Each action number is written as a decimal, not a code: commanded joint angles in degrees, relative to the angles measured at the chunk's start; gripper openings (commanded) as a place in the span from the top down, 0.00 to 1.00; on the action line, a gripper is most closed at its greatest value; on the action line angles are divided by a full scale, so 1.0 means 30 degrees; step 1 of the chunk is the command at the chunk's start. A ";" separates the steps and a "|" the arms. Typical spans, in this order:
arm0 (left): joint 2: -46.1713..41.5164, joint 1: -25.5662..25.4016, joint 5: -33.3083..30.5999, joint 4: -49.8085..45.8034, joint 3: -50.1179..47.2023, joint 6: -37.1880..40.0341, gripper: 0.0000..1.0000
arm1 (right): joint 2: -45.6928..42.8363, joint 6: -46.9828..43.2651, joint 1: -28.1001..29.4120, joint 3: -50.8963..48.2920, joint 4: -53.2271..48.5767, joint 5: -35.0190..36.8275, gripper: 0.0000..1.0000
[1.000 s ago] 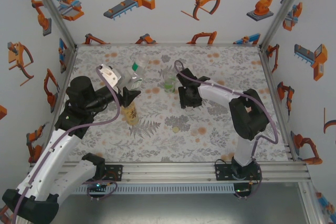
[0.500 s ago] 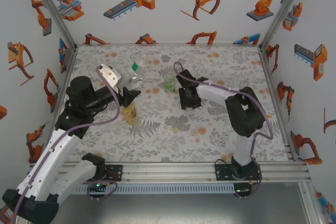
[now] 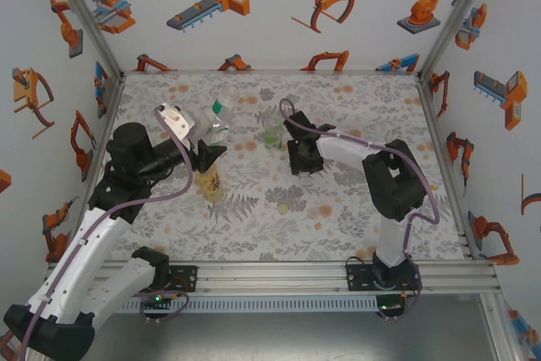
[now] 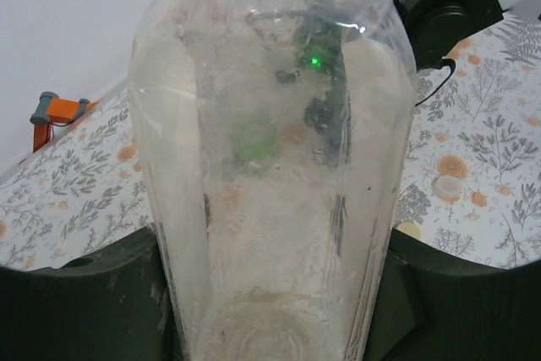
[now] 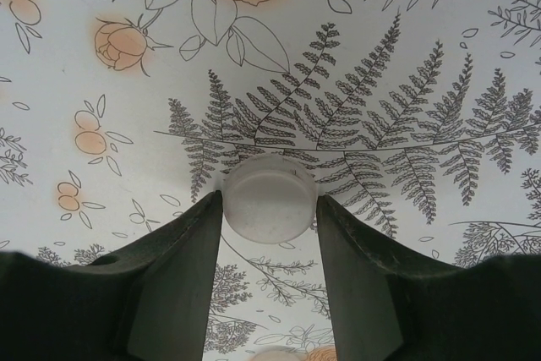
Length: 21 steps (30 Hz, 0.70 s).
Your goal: Screw on the bottle caps
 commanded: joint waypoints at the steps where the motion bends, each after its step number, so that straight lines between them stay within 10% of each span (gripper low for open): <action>1: 0.0006 0.0129 -0.0002 0.0476 -0.0112 -0.0287 0.96 | 0.0762 -0.0388 -0.0213 -0.0240 0.0174 0.0666 0.52; 21: -0.0047 0.0136 0.0177 0.0513 -0.0112 -0.0225 0.96 | 0.1016 -0.2210 -0.0332 -0.0184 0.0189 -0.0036 0.53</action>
